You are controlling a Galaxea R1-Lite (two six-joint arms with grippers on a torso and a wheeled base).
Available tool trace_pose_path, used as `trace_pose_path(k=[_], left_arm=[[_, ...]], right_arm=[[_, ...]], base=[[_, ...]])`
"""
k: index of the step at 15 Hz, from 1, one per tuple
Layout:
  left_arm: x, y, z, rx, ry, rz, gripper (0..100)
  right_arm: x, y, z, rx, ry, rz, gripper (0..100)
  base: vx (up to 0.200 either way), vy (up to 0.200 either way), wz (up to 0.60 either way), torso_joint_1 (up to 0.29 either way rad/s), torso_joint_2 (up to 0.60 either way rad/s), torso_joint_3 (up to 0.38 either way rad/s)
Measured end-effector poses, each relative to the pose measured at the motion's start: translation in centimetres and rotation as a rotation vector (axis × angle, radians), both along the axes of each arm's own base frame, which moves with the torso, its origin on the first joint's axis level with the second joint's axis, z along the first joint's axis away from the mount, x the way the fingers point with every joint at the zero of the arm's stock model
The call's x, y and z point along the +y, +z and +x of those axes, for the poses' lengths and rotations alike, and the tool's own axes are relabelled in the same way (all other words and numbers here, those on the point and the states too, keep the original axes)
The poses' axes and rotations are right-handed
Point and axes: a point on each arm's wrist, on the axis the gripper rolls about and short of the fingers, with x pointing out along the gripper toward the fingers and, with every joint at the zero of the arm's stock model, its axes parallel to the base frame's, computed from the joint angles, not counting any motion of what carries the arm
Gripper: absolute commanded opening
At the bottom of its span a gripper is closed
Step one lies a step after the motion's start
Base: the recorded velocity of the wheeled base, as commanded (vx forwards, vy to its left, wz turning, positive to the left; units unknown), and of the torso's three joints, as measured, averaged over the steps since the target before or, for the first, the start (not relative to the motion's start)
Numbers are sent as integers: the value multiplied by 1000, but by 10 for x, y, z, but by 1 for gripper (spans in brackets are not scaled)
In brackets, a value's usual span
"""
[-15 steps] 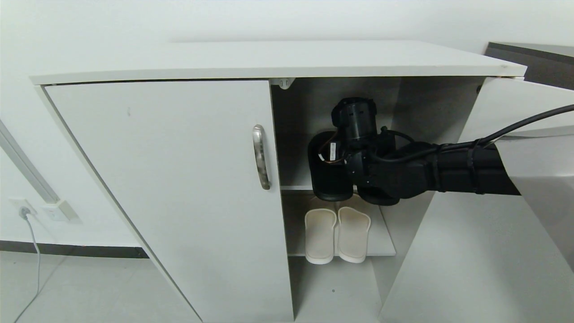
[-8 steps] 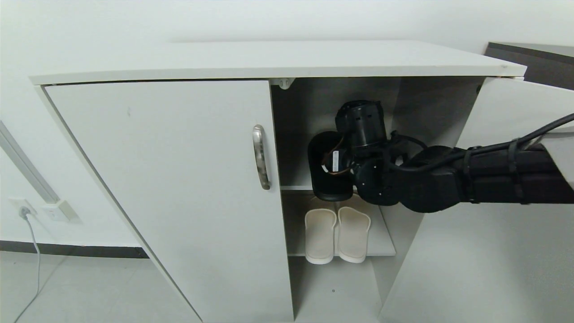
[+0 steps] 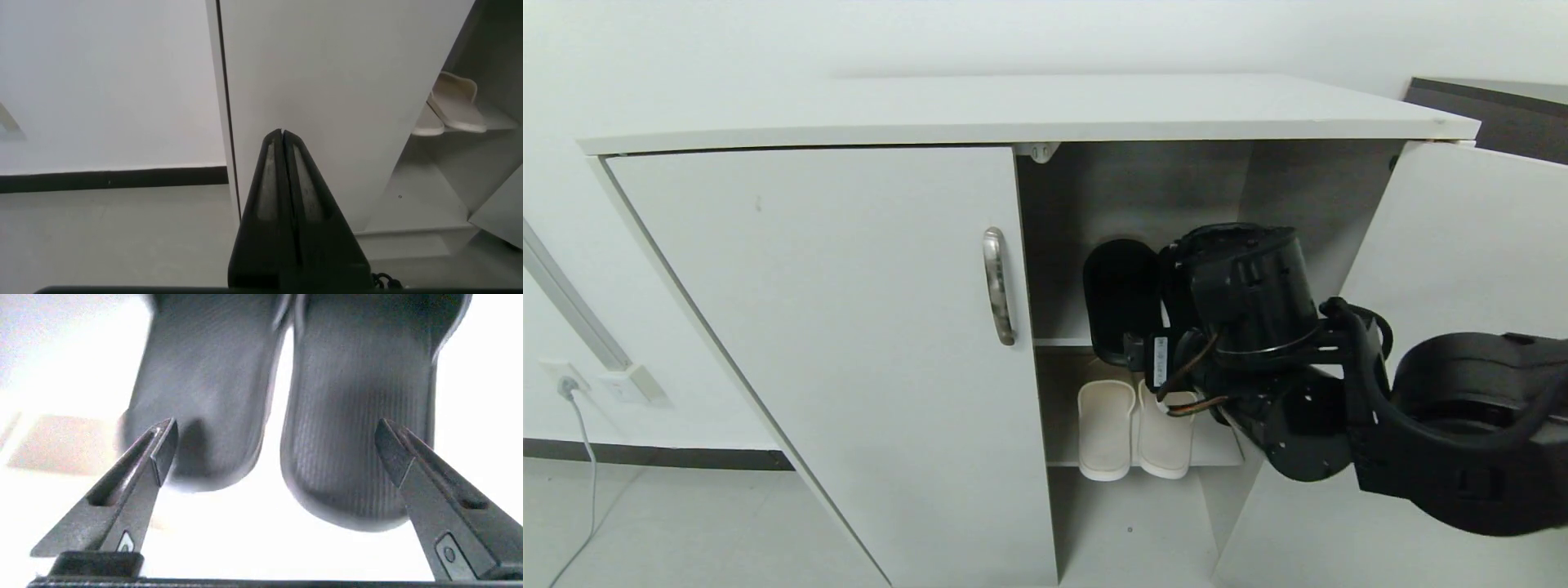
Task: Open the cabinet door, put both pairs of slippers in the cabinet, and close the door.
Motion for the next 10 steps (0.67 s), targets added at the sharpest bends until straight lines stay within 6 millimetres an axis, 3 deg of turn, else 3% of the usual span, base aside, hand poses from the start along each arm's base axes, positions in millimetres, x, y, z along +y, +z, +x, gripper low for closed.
trace_pose_path(k=[1, 10], left_arm=[[0, 0, 0, 0, 0, 0, 0], [0, 0, 0, 0, -1, 2, 0]], right_arm=[[-3, -2, -6, -6, 15, 10, 0], [-7, -11, -30, 2, 105, 19, 0]], base=[[0, 0, 0, 0, 0, 0], [0, 0, 0, 0, 0, 0]])
